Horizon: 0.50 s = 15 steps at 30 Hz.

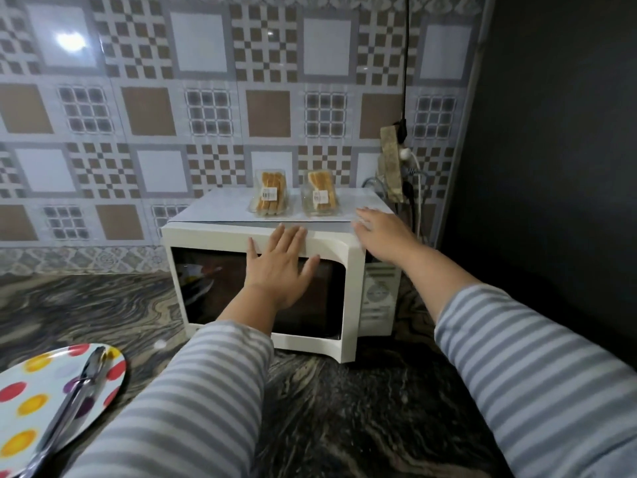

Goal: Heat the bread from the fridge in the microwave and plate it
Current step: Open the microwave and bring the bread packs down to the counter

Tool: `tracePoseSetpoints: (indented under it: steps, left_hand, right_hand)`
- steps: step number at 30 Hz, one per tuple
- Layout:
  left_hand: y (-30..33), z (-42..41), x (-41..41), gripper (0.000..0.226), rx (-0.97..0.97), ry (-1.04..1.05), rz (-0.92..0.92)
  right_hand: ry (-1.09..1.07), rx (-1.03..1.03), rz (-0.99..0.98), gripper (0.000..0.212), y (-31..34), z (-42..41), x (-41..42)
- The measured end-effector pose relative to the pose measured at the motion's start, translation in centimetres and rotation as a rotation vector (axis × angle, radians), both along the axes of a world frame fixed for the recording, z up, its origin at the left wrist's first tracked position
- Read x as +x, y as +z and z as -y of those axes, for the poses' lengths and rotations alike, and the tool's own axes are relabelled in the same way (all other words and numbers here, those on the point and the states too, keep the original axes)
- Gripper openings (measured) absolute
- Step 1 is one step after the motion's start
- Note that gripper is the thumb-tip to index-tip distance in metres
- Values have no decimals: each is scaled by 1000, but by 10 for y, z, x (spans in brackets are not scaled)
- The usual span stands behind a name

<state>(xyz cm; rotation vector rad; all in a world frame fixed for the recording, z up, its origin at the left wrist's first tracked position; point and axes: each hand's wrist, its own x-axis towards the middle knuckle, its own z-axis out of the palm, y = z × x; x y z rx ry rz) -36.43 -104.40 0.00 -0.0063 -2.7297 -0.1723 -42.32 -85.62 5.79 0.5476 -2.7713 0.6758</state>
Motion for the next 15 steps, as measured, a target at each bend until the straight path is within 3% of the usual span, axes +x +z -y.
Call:
tracePoseSetpoints:
  steps: [3, 15]
  left_hand:
    - [4, -1, 10, 60, -10, 10, 59]
    - [3, 31, 102, 75, -42, 11, 57]
  right_hand:
    - [60, 155, 4, 52, -18, 16, 28]
    - [117, 149, -291, 53, -46, 40, 136]
